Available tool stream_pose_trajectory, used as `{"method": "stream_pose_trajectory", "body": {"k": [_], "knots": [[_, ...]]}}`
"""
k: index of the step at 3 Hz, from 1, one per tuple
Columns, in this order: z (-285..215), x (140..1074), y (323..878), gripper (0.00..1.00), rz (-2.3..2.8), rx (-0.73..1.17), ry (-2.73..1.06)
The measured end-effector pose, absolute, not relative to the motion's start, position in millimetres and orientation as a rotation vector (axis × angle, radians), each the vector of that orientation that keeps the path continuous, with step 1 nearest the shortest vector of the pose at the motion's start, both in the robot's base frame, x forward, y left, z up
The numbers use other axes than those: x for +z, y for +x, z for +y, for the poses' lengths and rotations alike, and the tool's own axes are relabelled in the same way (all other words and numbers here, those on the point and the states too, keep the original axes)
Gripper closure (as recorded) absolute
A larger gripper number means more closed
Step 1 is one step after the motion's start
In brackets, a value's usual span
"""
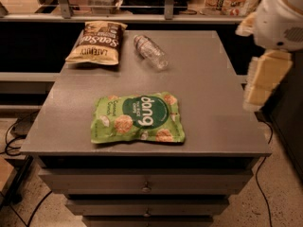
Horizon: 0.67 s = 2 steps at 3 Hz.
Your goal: Place water bottle upright
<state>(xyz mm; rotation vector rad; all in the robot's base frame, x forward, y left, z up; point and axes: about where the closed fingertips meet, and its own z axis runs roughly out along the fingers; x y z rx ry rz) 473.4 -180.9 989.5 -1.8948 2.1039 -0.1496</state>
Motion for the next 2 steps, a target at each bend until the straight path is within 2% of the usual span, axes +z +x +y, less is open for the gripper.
{"method": "stream_pose_trajectory", "body": {"k": [2], "knots": [[-106.7,995.7,525.6,0.00,1.922,-0.144,-2.063]]}}
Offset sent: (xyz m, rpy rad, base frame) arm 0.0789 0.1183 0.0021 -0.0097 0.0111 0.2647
